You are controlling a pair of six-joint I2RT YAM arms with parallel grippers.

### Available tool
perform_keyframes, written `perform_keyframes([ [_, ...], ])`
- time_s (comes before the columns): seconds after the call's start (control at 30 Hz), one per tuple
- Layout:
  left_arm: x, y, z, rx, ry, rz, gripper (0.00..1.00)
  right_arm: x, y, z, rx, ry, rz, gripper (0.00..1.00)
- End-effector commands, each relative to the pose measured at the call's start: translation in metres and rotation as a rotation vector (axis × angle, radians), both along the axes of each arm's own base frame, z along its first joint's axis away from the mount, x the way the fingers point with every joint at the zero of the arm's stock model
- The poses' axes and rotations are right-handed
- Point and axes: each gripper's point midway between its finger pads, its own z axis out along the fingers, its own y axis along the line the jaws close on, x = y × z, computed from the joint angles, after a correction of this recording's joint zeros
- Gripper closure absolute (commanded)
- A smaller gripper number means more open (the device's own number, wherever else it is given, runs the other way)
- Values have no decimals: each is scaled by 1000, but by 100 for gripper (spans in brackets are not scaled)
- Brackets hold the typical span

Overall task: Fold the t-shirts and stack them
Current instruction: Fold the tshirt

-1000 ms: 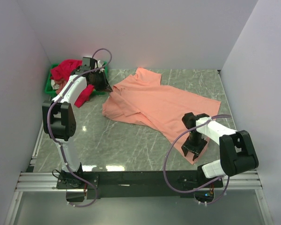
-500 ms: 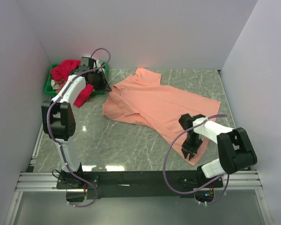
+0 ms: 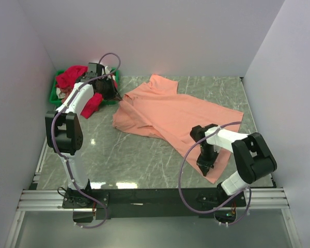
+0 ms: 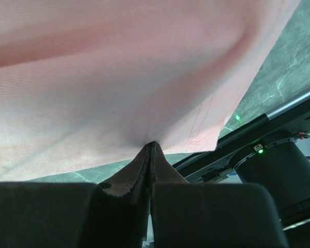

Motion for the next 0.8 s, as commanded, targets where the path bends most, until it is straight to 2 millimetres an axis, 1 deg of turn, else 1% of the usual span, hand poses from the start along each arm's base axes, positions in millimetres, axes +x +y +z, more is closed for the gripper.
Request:
perform_keyframes([
  [0.0, 8, 11, 37, -1, -108, 9, 100, 26, 13, -10, 7, -82, 31, 96],
  [0.03, 8, 15, 37, 3, -108, 16, 100, 33, 16, -8, 13, -97, 33, 97],
  [0.1, 10, 21, 37, 6, -110, 30, 100, 37, 20, -6, 12, -97, 58, 97],
  [0.13, 10, 24, 37, 9, -111, 34, 100, 42, 23, -4, 15, -108, 64, 97],
  [0.2, 11, 31, 37, 12, -111, 50, 100, 46, 26, -2, 11, -109, 81, 97],
  [0.27, 11, 34, 37, 12, -110, 56, 100, 51, 30, 0, 15, -120, 92, 97],
  [0.37, 12, 37, 39, 4, -114, 61, 100, 52, 32, 7, 16, -129, 94, 96],
  [0.5, 11, 33, 41, -15, -120, 51, 100, 42, 27, 16, 19, -147, 68, 89],
  [0.53, 10, 33, 41, -20, -119, 49, 99, 37, 24, 19, 23, -158, 62, 84],
  [0.6, 10, 32, 42, -21, -119, 48, 100, 27, 19, 22, 14, -150, 40, 77],
  [0.63, 10, 32, 42, -23, -120, 48, 100, 21, 17, 24, 17, -160, 34, 72],
  [0.67, 10, 32, 42, -24, -120, 45, 99, 17, 15, 25, 16, -163, 16, 70],
  [0.7, 10, 31, 42, -26, -120, 45, 99, 8, 11, 25, 8, -148, 9, 68],
  [0.73, 10, 31, 43, -32, -119, 45, 99, 7, 10, 28, 16, -171, -2, 64],
  [0.77, 10, 30, 43, -37, -118, 43, 100, 5, 9, 29, 15, -177, -19, 62],
])
